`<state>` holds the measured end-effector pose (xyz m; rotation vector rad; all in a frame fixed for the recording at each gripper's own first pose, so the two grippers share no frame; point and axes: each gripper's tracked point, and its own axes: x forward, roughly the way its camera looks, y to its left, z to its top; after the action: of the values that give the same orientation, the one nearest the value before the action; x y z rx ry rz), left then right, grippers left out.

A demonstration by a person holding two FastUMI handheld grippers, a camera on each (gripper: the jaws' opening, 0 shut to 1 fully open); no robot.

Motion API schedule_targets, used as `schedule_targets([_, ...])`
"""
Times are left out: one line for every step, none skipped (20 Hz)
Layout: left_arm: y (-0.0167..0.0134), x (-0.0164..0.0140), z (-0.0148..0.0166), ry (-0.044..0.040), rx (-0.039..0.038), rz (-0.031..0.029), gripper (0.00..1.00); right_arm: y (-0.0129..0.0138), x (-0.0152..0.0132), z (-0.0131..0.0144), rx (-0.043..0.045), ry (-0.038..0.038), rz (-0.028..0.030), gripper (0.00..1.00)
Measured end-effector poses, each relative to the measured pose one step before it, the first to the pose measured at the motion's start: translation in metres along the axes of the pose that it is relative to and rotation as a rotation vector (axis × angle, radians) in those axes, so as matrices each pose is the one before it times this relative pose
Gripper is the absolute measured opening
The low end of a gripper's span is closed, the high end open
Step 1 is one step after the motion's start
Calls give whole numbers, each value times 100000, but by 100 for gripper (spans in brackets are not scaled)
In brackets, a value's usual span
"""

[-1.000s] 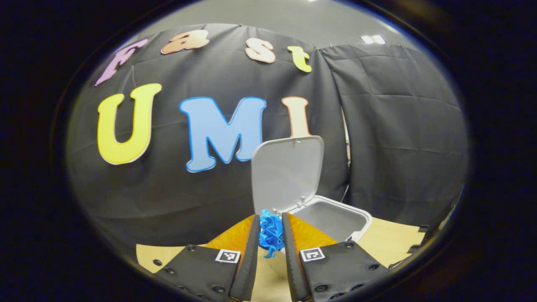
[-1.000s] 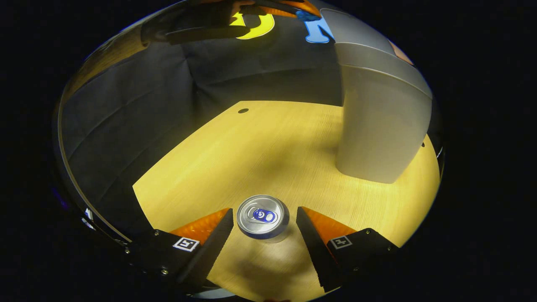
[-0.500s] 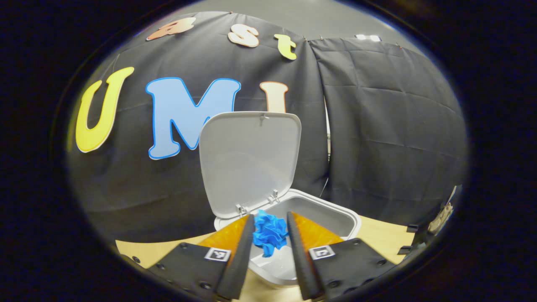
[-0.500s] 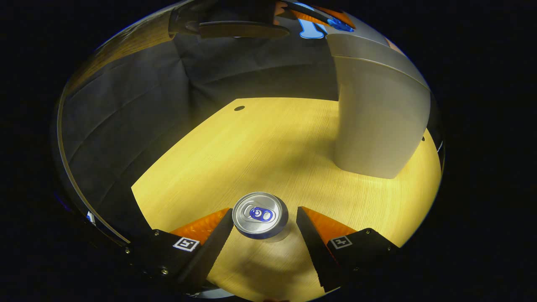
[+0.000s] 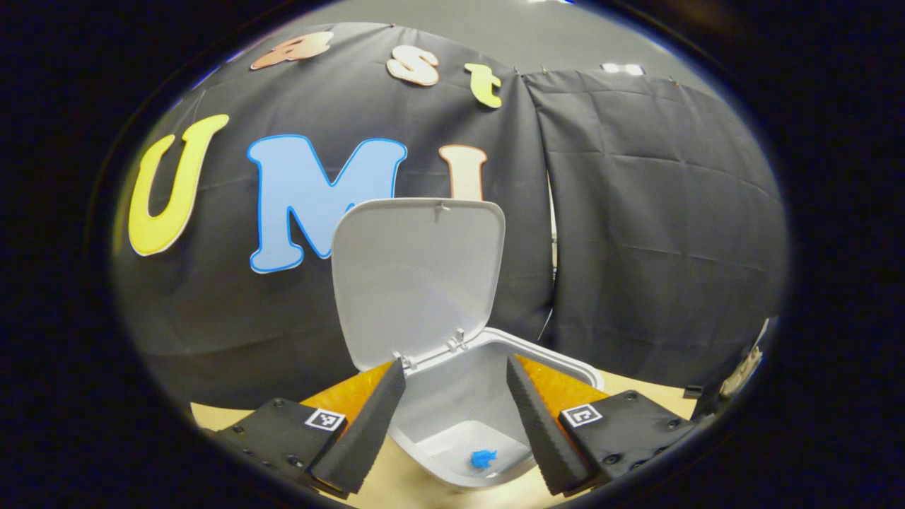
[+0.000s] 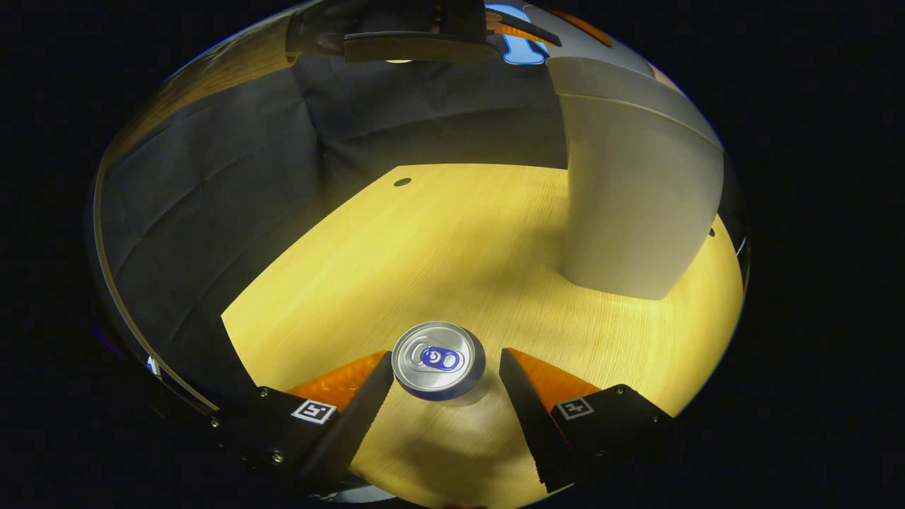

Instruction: Press the lid of the desktop garbage bin to open it, pick up the crumpled paper on the desktop and throw it into the bin, then pick up the pop can on the desktop and drop it into the bin, and finally close the garbage bin lid.

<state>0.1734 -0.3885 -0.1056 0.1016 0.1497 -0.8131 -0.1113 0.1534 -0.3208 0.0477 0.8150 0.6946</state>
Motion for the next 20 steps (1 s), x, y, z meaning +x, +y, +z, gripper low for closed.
schedule_targets([209,-270,186,-396,138,317,95,60,23,90,49,-36,-14,97])
schedule_targets([110,-238,170,-426,152,294,95,-4,19,11,33,-35,128,97])
schedule_targets([193,-308,182,-399,286,562,96,47,36,35,67,-18,165,97])
schedule_targets([189,-172,217,-518,238,476,96,-4,68,-29,144,-12,131,97])
schedule_targets([141,-282,215,-451,151,501,96,-43,92,70,224,-39,32,97])
schedule_targets([189,-353,89,-394,137,859,96,-8,30,-33,221,91,-24,97])
schedule_targets([231,-430,120,-338,-36,636,96,-54,80,12,170,54,-200,97])
schedule_targets([238,-208,164,-245,-338,551,96,-19,12,-45,175,77,-261,97])
schedule_targets([250,-428,46,-114,-437,639,96,-85,54,40,268,208,-261,97])
schedule_targets([253,-355,4,-33,-439,802,95,-13,4,-57,253,180,-183,97])
schedule_targets([380,-427,-22,-41,-470,973,95,-77,53,53,149,18,-117,97])
schedule_targets([344,-381,20,-89,-547,938,94,-42,88,-138,44,175,-236,97])
schedule_targets([430,-399,-20,-126,-540,1050,95,43,9,-5,-18,265,-163,97])
schedule_targets([460,-462,-16,22,-509,1064,96,-3,56,-105,-197,334,-278,97])
schedule_targets([535,-508,19,86,-637,1289,96,-35,91,-23,-365,533,-436,97])
schedule_targets([470,-348,60,-228,-612,1282,95,-25,72,-193,-390,863,-429,97])
schedule_targets([521,-560,112,-330,-311,1224,95,6,101,-74,-260,521,-223,97])
schedule_targets([442,-525,87,-101,-67,1062,95,-23,100,-4,-110,397,-105,97])
schedule_targets([424,-507,104,-233,46,1089,94,-50,60,5,-130,268,-124,97])
schedule_targets([375,-426,214,-492,118,1076,95,8,165,-66,-75,418,-167,100])
